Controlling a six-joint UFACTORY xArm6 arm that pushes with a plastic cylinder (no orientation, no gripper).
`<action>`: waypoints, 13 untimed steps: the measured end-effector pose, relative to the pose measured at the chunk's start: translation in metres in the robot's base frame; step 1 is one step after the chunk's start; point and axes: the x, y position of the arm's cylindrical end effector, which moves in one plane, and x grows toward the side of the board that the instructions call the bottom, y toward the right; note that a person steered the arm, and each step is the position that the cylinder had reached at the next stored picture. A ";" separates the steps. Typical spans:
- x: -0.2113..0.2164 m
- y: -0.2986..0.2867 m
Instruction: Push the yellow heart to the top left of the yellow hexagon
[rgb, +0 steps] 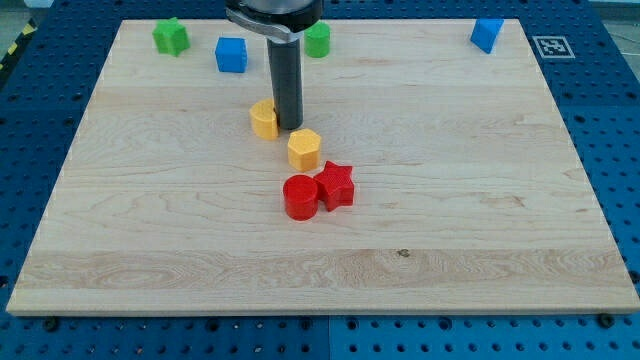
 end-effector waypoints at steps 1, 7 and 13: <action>-0.014 0.000; -0.011 -0.036; -0.010 -0.066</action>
